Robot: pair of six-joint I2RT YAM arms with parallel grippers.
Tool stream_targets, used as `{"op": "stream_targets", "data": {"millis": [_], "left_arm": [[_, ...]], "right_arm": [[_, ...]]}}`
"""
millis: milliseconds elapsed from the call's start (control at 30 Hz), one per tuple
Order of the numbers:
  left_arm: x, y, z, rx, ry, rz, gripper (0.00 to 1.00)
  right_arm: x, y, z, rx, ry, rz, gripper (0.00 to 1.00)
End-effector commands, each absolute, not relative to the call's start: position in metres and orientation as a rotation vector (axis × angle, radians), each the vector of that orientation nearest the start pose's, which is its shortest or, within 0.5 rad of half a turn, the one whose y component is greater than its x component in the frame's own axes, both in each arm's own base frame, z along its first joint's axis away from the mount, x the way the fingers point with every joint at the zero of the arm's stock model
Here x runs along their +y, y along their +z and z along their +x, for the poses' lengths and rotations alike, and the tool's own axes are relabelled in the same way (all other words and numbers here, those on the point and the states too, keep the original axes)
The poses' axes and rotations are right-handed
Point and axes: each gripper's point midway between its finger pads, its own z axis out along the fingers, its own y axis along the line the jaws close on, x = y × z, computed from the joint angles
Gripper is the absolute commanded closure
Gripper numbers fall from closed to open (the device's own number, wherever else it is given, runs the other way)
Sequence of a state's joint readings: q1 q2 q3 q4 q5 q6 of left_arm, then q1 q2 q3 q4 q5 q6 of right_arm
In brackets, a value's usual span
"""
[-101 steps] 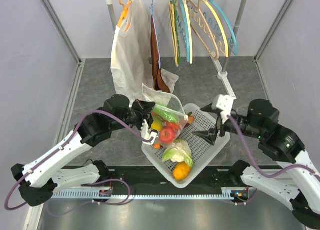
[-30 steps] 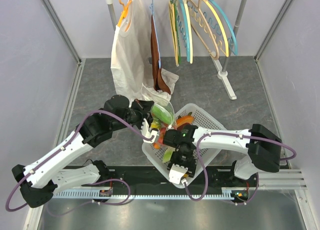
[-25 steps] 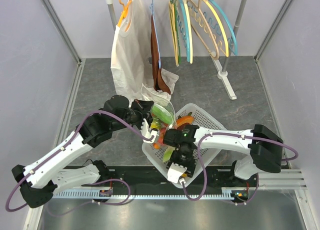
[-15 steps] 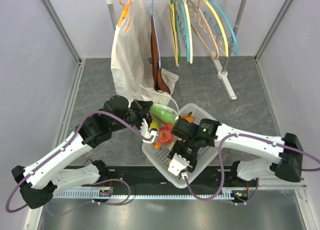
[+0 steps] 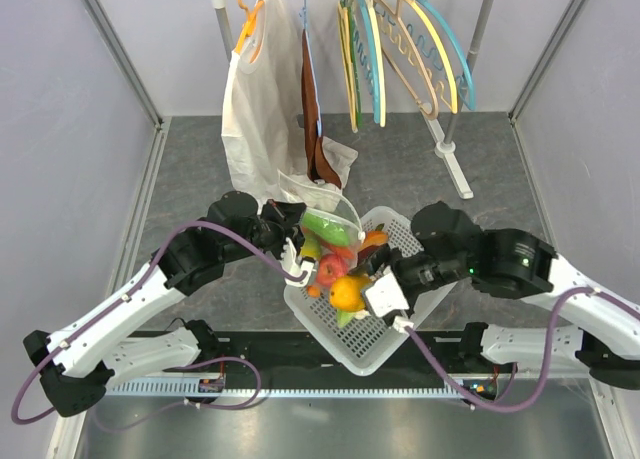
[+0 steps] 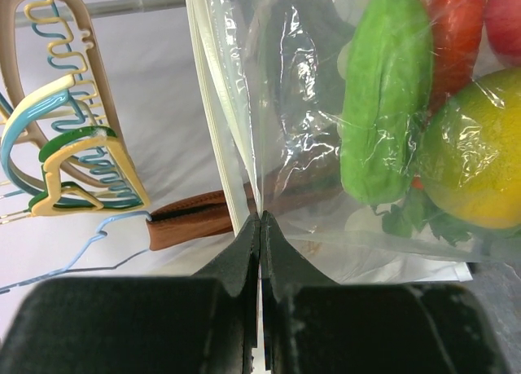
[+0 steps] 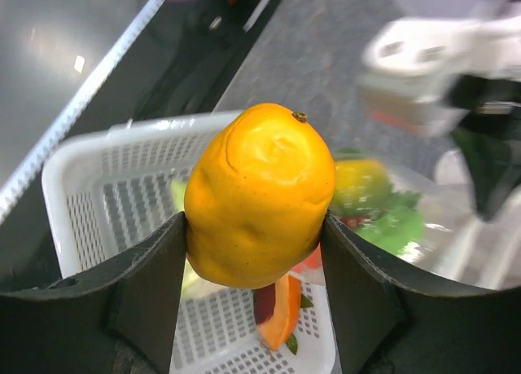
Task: Place the food in the zip-top bag and seal the zipper
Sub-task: Pick up the fake fruit from the bin, then place the fake fruit in the zipper food storage bag.
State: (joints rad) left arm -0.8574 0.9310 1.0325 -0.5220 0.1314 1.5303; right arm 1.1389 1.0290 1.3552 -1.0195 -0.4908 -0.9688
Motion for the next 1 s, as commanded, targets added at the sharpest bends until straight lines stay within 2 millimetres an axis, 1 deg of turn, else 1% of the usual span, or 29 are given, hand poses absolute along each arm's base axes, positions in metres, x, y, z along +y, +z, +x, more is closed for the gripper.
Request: {"op": "stream_targets", "data": {"millis": [0, 33, 67, 100, 133, 167, 200, 233, 267, 300, 333, 367, 400, 433, 500, 533, 567, 633, 700, 800, 900, 967], "left_arm": [[-0.240, 0.318, 0.228, 0.657, 0.272, 1.830, 0.98], [-0.242, 0.321, 0.225, 0.640, 0.257, 1.823, 0.98], [-0.243, 0.324, 0.224, 0.628, 0.256, 1.816, 0.98], [-0.243, 0.330, 0.220, 0.602, 0.252, 1.801, 0.98], [-0.244, 0.335, 0.219, 0.578, 0.259, 1.790, 0.98], [-0.245, 0.343, 0.218, 0.553, 0.263, 1.766, 0.98], [-0.246, 0.351, 0.213, 0.521, 0.255, 1.750, 0.98], [-0.246, 0.356, 0.210, 0.495, 0.258, 1.746, 0.98], [-0.246, 0.364, 0.208, 0.469, 0.261, 1.732, 0.98], [-0.247, 0.371, 0.205, 0.440, 0.265, 1.725, 0.98], [-0.248, 0.374, 0.204, 0.430, 0.269, 1.719, 0.98], [-0.248, 0.382, 0.204, 0.417, 0.277, 1.704, 0.98], [-0.247, 0.386, 0.203, 0.403, 0.287, 1.697, 0.98], [-0.248, 0.389, 0.204, 0.399, 0.291, 1.694, 0.98], [-0.248, 0.396, 0.201, 0.375, 0.293, 1.685, 0.98], [-0.248, 0.398, 0.201, 0.368, 0.295, 1.682, 0.98], [-0.249, 0.400, 0.200, 0.361, 0.297, 1.681, 0.98], [-0.248, 0.401, 0.200, 0.352, 0.307, 1.682, 0.98], [-0.248, 0.403, 0.201, 0.353, 0.310, 1.679, 0.98], [-0.247, 0.403, 0.200, 0.350, 0.315, 1.678, 0.98], [-0.246, 0.405, 0.200, 0.345, 0.325, 1.674, 0.98], [-0.245, 0.407, 0.200, 0.343, 0.334, 1.671, 0.98]], "right_arm": [[0.285, 0.377, 0.068, 1.075, 0.827, -1.671, 0.57], [0.291, 0.394, 0.077, 1.078, 0.819, -1.584, 0.57], [0.295, 0.401, 0.082, 1.100, 0.828, -1.537, 0.57], [0.297, 0.416, 0.086, 1.111, 0.831, -1.481, 0.57], [0.300, 0.425, 0.096, 1.161, 0.827, -1.397, 0.57], [0.306, 0.428, 0.104, 1.196, 0.822, -1.366, 0.57], [0.307, 0.441, 0.109, 1.199, 0.819, -1.320, 0.57], [0.308, 0.447, 0.121, 1.246, 0.803, -1.246, 0.57], [0.313, 0.446, 0.129, 1.278, 0.787, -1.219, 0.57], [0.314, 0.456, 0.136, 1.286, 0.779, -1.177, 0.57], [0.314, 0.458, 0.146, 1.321, 0.766, -1.130, 0.57], [0.318, 0.455, 0.158, 1.362, 0.737, -1.100, 0.57], [0.317, 0.460, 0.164, 1.373, 0.735, -1.070, 0.57], [0.315, 0.458, 0.174, 1.402, 0.716, -1.048, 0.56], [0.317, 0.448, 0.185, 1.457, 0.709, -1.028, 0.56], [0.314, 0.441, 0.193, 1.496, 0.690, -1.020, 0.56], [0.316, 0.431, 0.199, 1.533, 0.681, -1.021, 0.56], [0.314, 0.417, 0.202, 1.589, 0.669, -1.047, 0.57], [0.318, 0.405, 0.205, 1.632, 0.659, -1.073, 0.56], [0.313, 0.379, 0.210, 1.722, 0.613, -1.097, 0.57], [0.304, 0.367, 0.220, 1.767, 0.585, -1.088, 0.56], [0.300, 0.365, 0.222, 1.774, 0.580, -1.086, 0.56]]}}
